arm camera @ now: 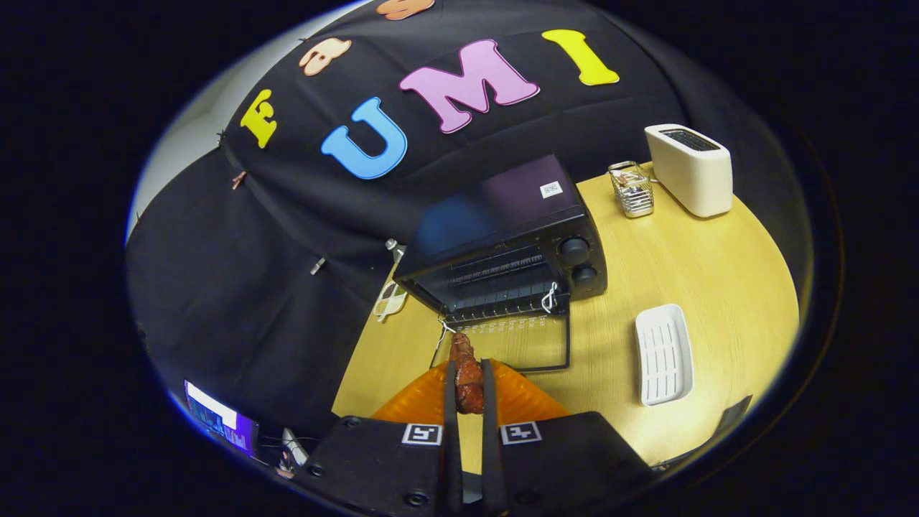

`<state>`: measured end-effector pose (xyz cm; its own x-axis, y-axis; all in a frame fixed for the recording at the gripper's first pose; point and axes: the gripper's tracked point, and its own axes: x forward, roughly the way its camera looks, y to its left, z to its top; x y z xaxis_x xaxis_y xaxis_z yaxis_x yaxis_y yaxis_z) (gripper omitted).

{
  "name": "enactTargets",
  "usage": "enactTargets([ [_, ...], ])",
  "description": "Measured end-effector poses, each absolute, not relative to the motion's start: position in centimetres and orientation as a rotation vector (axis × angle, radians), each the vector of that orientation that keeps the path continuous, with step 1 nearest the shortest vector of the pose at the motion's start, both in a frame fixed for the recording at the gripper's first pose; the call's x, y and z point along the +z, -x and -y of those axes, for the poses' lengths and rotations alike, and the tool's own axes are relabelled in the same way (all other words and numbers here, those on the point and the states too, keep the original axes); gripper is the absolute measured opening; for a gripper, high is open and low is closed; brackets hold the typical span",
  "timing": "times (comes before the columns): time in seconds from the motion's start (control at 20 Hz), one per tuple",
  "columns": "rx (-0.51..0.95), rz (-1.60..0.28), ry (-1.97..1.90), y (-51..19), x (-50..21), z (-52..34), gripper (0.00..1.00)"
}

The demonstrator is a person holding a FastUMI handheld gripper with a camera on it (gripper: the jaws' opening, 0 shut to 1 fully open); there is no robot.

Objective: Open the toaster oven, put the food inside, and close the toaster oven door.

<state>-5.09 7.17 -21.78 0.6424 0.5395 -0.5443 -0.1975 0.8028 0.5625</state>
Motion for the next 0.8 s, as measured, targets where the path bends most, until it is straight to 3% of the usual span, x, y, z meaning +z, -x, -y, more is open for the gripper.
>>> enactTargets([
  [0.8, 0.247, -0.669, -0.825, -7.3, -28.6, -14.2, 0.15],
])
